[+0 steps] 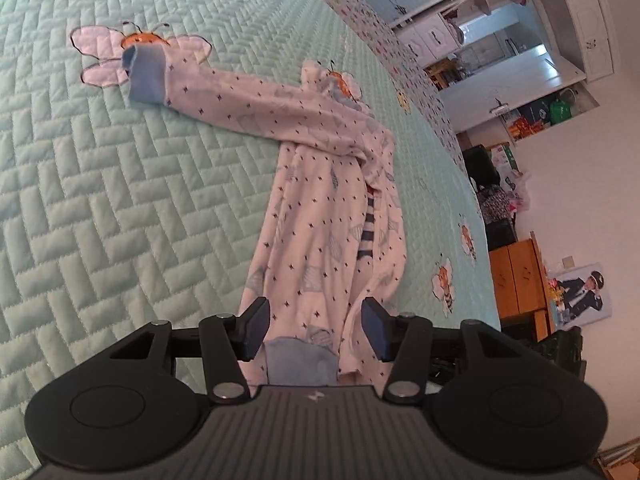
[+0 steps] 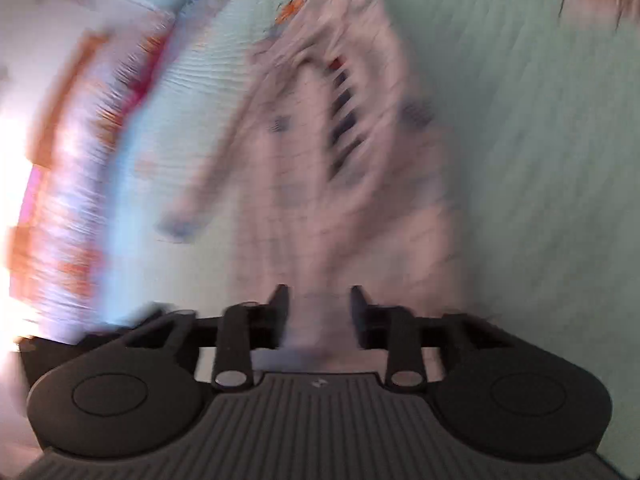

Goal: Fold clothes

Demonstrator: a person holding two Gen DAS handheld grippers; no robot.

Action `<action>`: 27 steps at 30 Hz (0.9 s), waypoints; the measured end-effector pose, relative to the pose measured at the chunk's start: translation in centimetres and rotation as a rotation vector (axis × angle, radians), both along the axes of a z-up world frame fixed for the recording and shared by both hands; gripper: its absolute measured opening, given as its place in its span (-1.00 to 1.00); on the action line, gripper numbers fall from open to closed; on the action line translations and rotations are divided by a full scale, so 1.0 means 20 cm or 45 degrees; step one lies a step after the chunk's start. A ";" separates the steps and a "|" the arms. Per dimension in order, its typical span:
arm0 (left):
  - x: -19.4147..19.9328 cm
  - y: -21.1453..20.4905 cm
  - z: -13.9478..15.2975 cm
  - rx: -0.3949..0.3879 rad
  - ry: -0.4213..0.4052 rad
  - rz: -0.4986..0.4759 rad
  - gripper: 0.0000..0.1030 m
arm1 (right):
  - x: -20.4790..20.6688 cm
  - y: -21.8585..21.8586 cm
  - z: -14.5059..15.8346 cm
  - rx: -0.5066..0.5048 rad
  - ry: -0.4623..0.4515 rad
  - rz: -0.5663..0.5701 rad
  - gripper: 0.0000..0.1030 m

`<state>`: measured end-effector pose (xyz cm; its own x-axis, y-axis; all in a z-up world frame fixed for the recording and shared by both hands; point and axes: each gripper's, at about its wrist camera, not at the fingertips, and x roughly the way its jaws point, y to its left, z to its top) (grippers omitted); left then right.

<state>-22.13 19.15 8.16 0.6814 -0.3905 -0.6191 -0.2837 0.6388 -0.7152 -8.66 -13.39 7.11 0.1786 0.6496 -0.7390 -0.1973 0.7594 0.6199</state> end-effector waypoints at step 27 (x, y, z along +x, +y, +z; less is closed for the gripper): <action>0.07 -0.18 -0.04 -0.011 0.076 -0.123 0.14 | -0.59 0.14 -0.02 -0.795 -1.135 0.846 -0.02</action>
<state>-20.65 15.55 7.31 0.6024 -0.4582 -0.6536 -0.2629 0.6593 -0.7044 -20.37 -10.60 6.73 0.5438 0.3914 -0.7424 -0.8122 0.4683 -0.3480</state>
